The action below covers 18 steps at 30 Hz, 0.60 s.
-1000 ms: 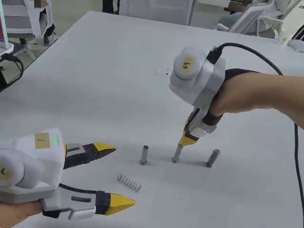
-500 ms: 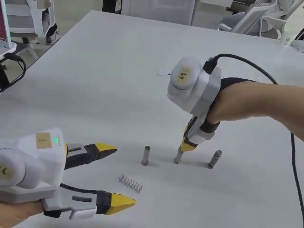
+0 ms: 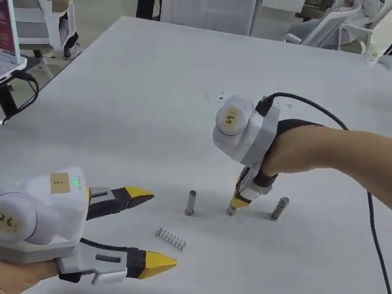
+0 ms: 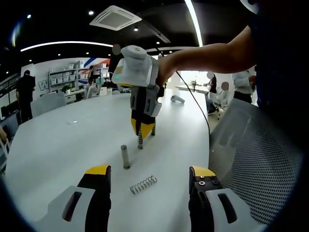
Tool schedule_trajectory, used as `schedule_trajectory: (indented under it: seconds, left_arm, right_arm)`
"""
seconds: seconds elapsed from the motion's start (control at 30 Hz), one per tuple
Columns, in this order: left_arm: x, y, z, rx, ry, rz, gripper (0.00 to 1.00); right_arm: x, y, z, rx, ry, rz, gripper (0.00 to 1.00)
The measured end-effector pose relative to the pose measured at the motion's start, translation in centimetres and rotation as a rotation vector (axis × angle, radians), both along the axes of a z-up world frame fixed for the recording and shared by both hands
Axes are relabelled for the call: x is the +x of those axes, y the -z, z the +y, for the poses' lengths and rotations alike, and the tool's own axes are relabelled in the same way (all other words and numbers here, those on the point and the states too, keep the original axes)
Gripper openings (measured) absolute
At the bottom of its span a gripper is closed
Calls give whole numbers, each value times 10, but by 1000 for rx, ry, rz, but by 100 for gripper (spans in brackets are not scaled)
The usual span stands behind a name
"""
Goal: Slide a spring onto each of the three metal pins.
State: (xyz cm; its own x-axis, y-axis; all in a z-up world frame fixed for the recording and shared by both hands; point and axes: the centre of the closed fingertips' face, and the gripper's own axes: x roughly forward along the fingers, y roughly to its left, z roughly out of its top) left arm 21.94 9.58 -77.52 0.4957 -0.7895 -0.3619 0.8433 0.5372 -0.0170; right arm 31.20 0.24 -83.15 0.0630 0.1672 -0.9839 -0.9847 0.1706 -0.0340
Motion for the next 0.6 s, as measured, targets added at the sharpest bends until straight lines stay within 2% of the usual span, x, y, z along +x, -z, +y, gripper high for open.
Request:
schedule_trajectory:
  seconds: [0.47,0.6]
  left_arm:
    - [0,2,1,-1,-3,4,61]
    - [0,3,1,-3,-3,6,60]
  right_arm:
    - [-4,11,-2,-10,11,23,9]
    - [-3,11,0,2,15,20,9]
